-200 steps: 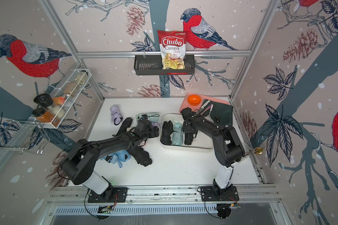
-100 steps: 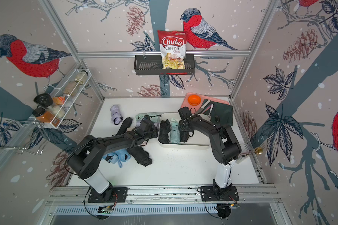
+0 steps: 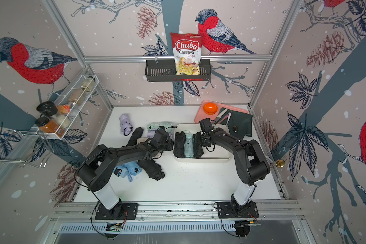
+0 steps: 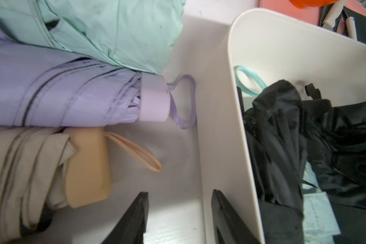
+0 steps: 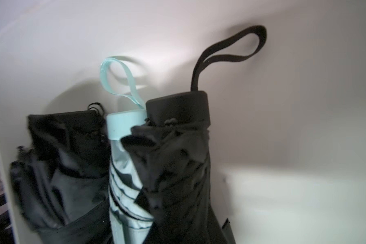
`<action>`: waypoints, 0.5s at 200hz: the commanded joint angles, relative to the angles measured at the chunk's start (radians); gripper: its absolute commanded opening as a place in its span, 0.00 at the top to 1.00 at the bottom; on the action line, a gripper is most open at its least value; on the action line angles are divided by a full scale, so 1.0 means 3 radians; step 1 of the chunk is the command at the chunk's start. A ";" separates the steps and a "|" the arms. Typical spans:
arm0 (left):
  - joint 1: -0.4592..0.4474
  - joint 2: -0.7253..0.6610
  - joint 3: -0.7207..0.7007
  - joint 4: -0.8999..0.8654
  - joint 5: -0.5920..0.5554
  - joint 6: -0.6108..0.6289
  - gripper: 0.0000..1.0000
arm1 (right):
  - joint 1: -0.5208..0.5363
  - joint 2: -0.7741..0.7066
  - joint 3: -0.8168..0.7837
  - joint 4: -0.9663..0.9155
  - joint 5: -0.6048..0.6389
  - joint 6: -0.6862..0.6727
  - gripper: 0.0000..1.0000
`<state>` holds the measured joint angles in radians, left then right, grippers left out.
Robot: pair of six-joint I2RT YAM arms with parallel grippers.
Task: Put the umbrella into the storage box
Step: Place the umbrella in the storage box.
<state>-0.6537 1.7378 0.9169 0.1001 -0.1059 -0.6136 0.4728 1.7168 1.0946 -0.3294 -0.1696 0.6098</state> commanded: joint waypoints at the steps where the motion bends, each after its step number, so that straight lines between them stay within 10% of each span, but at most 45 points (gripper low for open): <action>1: -0.0010 0.0040 0.0012 0.0101 0.0121 -0.0038 0.48 | 0.0013 -0.0148 -0.0036 0.0559 -0.0555 0.0179 1.00; 100: -0.0030 0.0038 0.0007 0.0121 0.0108 -0.0078 0.47 | 0.0008 -0.0078 -0.0252 0.0478 -0.0144 0.0610 1.00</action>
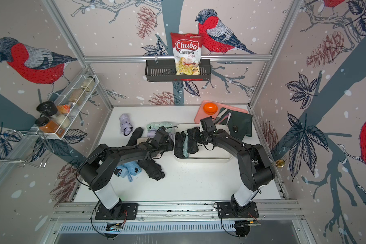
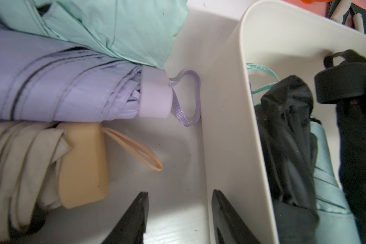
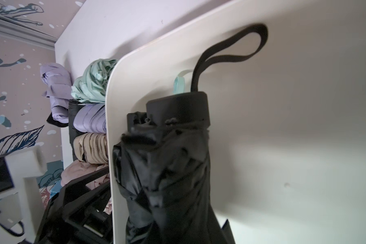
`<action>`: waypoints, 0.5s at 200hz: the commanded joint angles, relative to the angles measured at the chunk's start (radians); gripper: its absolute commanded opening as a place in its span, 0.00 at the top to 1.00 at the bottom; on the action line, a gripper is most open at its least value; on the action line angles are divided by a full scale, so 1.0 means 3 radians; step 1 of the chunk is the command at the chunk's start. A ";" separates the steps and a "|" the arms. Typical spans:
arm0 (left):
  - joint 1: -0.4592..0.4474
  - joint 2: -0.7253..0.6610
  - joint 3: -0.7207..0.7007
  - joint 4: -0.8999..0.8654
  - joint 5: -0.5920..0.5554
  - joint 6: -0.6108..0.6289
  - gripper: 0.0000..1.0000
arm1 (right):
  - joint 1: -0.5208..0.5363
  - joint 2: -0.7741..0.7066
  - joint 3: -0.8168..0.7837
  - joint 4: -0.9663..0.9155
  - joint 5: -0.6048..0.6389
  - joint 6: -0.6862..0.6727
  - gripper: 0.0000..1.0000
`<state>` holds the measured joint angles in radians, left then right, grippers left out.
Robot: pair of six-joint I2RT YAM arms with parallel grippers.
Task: Put the umbrella into the storage box
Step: Place the umbrella in the storage box.
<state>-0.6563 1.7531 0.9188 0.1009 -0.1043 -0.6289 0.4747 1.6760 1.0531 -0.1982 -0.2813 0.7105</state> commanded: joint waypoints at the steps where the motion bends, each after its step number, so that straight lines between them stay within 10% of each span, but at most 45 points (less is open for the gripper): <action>1: -0.0021 -0.0011 0.0003 0.0119 0.0103 -0.0024 0.47 | 0.0002 0.0058 -0.0122 0.0049 0.0236 0.0285 1.00; 100: -0.0021 -0.0018 -0.0015 0.0137 0.0113 -0.0031 0.47 | 0.0425 0.0442 0.0416 -0.0590 0.1049 0.0217 0.96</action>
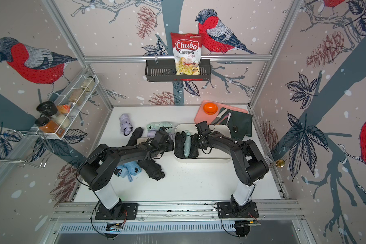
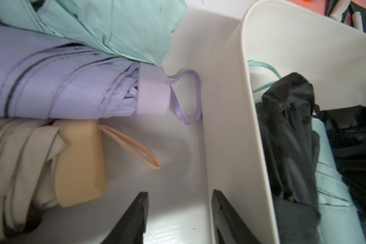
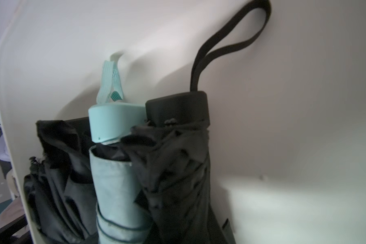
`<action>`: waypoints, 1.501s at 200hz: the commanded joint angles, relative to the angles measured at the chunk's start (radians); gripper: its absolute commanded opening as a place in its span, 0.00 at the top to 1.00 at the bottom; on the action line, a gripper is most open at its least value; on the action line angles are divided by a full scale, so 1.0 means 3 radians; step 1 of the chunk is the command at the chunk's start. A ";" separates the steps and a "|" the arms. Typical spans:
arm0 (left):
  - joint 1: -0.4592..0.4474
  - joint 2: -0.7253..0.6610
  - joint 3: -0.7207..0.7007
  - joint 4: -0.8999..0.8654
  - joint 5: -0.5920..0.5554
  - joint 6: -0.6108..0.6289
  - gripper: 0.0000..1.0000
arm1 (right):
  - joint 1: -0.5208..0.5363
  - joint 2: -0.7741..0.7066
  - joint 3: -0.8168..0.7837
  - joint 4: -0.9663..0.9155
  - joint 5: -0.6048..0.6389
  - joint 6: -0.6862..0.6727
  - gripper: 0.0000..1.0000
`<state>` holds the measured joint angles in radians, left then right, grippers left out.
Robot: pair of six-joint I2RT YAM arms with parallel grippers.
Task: Put the umbrella into the storage box
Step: Place the umbrella in the storage box.
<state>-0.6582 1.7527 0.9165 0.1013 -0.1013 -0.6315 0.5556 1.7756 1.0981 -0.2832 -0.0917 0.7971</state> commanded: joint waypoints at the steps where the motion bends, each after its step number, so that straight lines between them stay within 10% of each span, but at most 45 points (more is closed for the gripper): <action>1: -0.0015 -0.0015 -0.0007 0.0137 0.0102 -0.0022 0.47 | 0.0164 0.0115 0.0279 -0.0323 0.0438 -0.0073 0.96; 86: -0.0015 0.0022 0.0002 0.0178 0.0143 -0.0032 0.47 | 0.0321 0.0025 0.0433 -0.0457 0.0515 -0.0100 0.55; 300: -0.0015 -0.0073 0.0014 0.0052 -0.0097 -0.0044 0.47 | 0.0086 -0.0233 0.0221 -0.0367 0.0485 -0.0232 0.35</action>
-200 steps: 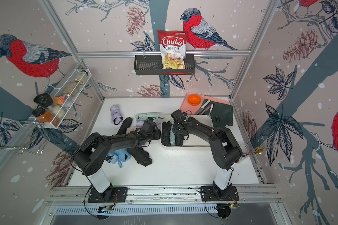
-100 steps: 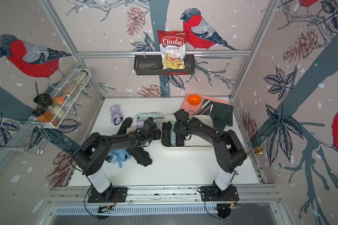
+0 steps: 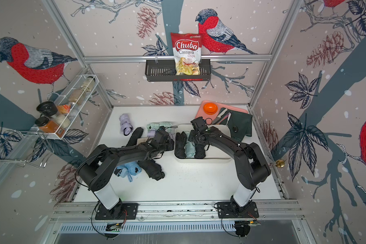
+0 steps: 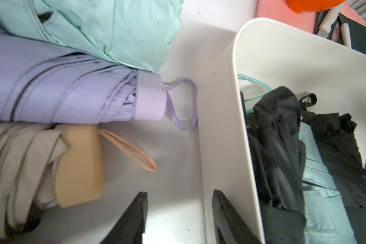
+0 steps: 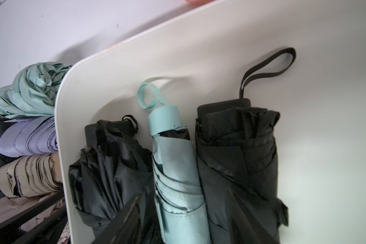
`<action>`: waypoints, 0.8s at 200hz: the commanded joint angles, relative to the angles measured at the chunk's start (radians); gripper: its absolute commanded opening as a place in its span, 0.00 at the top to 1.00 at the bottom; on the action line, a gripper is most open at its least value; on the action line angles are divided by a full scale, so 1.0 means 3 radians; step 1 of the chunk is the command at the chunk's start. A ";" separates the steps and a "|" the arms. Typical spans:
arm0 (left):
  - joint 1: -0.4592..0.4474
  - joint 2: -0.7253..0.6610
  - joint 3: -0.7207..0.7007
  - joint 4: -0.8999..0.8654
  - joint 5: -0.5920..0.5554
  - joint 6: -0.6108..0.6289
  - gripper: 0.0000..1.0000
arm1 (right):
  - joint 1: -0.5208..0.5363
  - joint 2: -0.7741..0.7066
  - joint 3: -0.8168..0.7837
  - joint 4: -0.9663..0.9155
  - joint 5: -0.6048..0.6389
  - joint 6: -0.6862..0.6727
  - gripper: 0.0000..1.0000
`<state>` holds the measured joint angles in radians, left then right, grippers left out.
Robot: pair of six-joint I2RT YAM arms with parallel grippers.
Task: Put the umbrella into the storage box
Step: Place the umbrella in the storage box, then pick up the umbrella from the center of the board.
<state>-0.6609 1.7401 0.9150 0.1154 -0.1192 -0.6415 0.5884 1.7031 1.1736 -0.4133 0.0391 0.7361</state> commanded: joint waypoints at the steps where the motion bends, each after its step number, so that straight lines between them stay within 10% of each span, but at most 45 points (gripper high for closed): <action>1: -0.0006 -0.0032 0.0019 0.0007 -0.0040 -0.0013 0.47 | -0.0026 0.0009 -0.0031 0.0063 0.0052 -0.0029 0.35; 93: 0.0002 -0.0206 -0.0062 -0.0024 -0.0147 -0.0029 0.46 | -0.0226 -0.0499 -0.0255 0.0081 0.0120 -0.0273 0.40; 160: 0.0346 -0.1017 -0.0530 -0.0272 -0.0547 -0.0360 0.37 | 0.0564 -0.0622 0.0023 0.0130 0.0315 -0.0915 0.28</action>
<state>-0.6071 1.5219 0.8131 0.0734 -0.2203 -0.6880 0.6865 1.5154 1.1427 -0.4030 0.1051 0.5568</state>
